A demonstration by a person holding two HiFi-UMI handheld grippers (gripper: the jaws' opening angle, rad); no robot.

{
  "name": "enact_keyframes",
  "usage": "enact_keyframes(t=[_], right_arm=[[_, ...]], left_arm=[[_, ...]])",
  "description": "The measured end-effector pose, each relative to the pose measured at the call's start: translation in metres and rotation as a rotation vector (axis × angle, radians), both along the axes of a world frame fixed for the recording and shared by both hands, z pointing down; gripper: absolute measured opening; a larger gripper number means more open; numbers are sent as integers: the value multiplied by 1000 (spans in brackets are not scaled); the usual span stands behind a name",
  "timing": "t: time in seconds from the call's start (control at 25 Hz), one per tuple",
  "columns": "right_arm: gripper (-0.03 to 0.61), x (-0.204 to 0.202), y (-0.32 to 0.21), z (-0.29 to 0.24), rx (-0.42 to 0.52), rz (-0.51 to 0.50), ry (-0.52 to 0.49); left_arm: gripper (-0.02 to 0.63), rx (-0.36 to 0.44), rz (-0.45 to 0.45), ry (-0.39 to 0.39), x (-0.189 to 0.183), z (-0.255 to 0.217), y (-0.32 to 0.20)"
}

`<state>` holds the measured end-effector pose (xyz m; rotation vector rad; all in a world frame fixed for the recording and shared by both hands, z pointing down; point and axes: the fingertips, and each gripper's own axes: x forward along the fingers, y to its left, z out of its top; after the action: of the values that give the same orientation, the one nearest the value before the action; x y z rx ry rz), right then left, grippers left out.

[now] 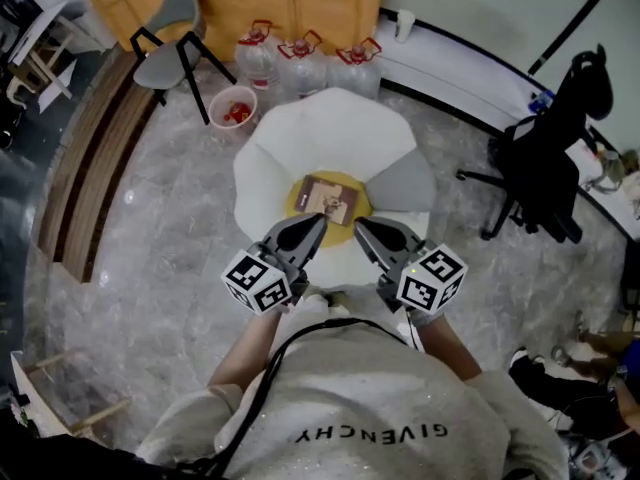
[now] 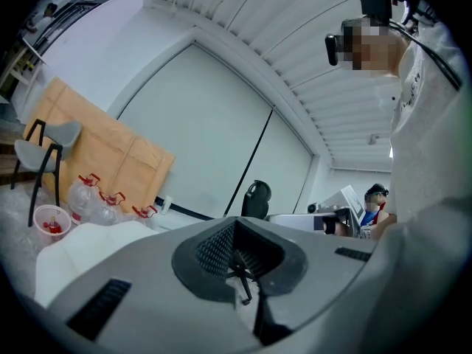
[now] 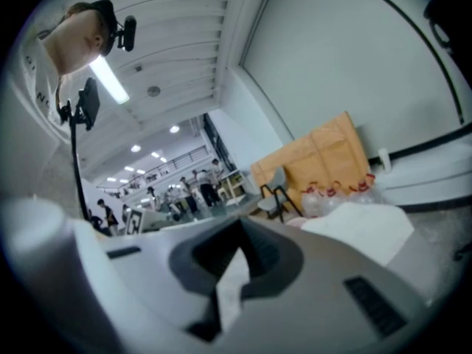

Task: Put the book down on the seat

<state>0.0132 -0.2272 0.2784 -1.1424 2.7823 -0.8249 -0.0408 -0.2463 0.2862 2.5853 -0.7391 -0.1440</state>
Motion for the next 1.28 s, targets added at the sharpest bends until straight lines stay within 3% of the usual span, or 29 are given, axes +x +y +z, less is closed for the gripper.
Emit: enact_keyframes(t=[0.4, 1.28], right_arm=[[15, -7, 1, -18, 54, -31, -6], [15, -5, 3, -9, 17, -26, 37]], left_arm=[[21, 63, -48, 0, -14, -23, -9], [21, -9, -58, -2, -16, -2, -15]])
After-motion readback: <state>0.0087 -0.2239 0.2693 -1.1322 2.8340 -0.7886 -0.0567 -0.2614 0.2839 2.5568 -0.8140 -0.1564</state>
